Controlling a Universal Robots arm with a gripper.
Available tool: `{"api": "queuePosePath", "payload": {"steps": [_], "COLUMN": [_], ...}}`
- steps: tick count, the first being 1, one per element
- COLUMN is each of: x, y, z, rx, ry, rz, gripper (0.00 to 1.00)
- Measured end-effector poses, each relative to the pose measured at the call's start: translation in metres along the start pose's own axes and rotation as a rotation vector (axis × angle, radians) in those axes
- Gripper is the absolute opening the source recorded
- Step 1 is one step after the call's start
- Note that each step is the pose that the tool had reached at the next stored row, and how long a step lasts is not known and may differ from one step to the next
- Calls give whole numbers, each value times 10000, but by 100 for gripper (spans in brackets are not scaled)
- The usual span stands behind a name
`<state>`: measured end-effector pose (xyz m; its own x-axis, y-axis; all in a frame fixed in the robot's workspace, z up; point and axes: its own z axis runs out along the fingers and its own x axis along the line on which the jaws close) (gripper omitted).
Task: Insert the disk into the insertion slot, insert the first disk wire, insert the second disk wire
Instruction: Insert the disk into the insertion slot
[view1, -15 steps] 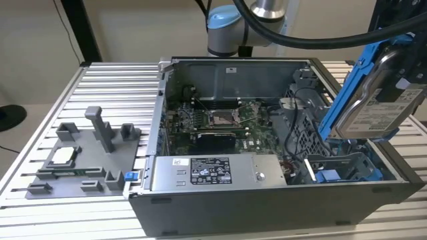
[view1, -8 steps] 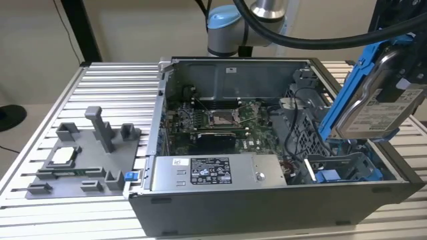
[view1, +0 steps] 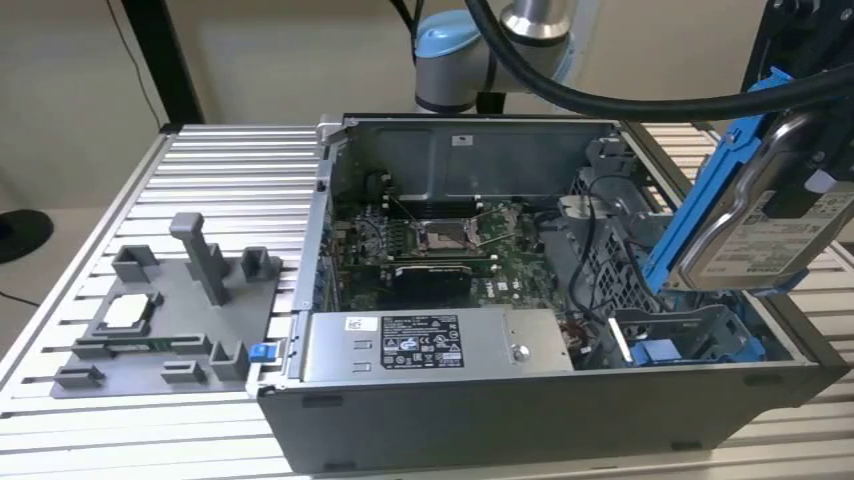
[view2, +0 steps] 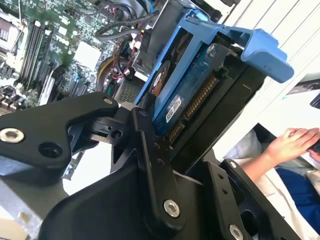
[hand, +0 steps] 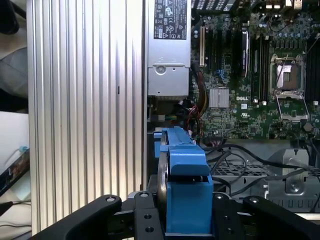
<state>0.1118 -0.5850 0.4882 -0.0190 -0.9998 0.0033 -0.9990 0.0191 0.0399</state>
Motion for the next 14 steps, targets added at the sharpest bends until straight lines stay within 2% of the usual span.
{"api": "queuePosePath", "payload": {"steps": [7,14], "x": [49,58], "y": [-2,-3], "z": [12,32], "rx": [0,-1], "ry": [0,1], "rz": [0,0], "gripper": [0,0]}}
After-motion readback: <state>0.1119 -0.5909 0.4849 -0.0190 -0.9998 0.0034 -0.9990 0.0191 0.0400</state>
